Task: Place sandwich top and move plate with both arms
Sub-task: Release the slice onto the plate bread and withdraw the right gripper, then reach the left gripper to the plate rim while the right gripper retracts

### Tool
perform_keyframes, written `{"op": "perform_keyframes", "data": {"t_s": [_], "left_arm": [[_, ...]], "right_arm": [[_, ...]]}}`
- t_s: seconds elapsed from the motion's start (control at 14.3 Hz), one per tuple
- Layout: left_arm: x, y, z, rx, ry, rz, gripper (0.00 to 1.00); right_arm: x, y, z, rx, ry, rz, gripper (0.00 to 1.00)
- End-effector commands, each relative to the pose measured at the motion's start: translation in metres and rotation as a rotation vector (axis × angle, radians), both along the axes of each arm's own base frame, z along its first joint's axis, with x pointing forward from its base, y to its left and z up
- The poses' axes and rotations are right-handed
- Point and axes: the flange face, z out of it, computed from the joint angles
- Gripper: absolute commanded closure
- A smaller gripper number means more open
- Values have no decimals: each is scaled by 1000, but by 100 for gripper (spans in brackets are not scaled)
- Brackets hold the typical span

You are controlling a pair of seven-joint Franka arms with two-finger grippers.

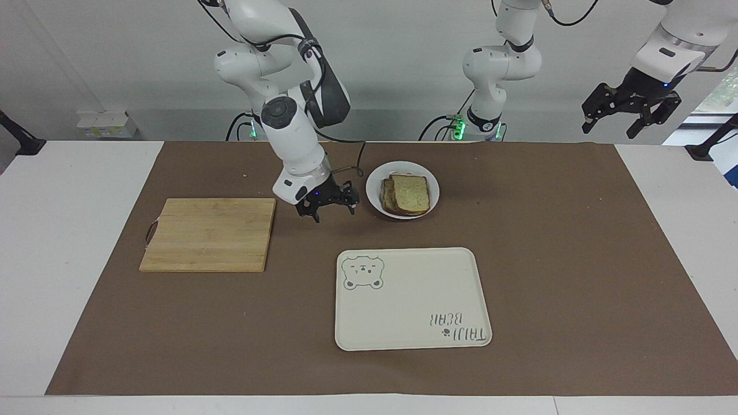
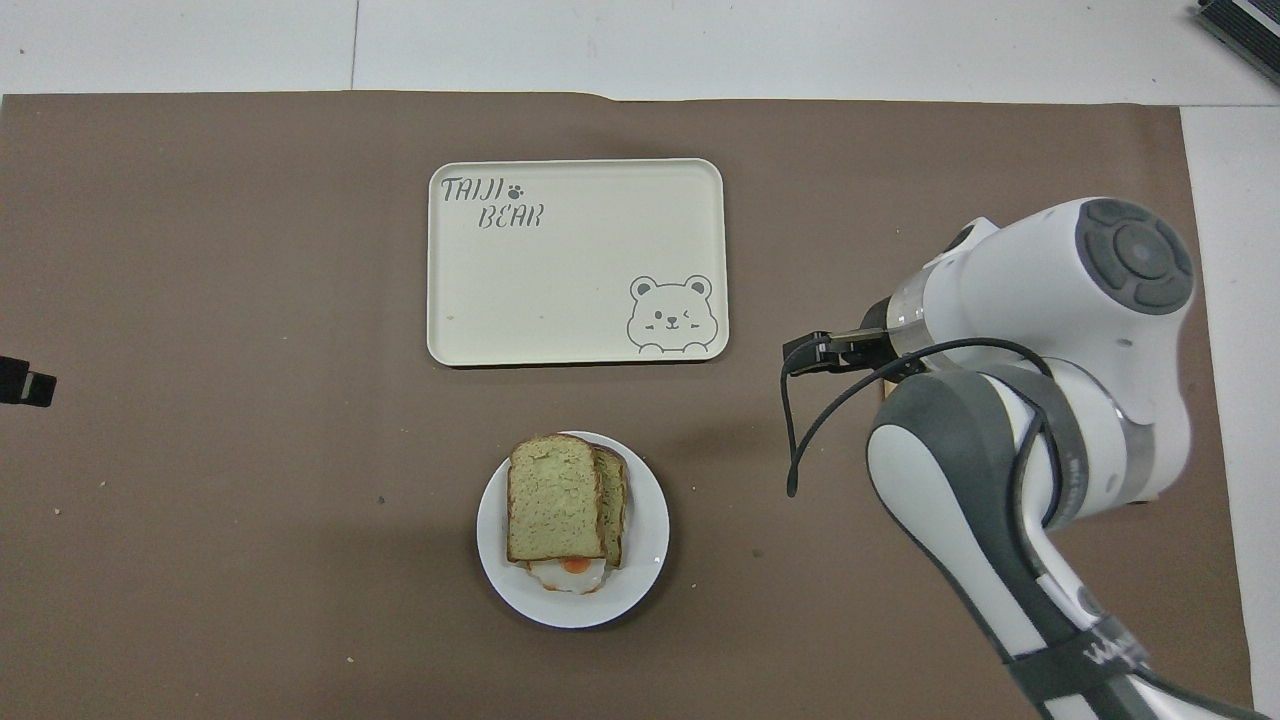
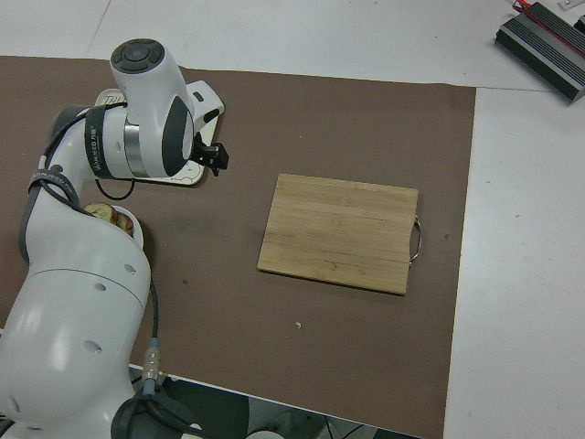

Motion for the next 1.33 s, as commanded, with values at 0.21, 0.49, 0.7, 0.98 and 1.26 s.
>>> {"op": "perform_keyframes", "data": {"t_s": [0.21, 0.49, 0.7, 0.98, 1.26], "left_arm": [[-6, -30, -96, -272, -4, -28, 0], [-27, -47, -180, -430, -42, -47, 0], [-39, -72, -241, -580, -77, -17, 0], [-62, -85, -310, -754, -63, -45, 0], [-78, -93, -350, -831, -40, -44, 7]], "right_arm": [[-17, -62, 43, -73, 61, -27, 0], [-14, -119, 61, -88, 43, -118, 0], [-11, -150, 77, -115, 15, -109, 0], [-26, -179, 105, -117, -18, -145, 0], [-29, -186, 151, -131, -69, -151, 0]]}}
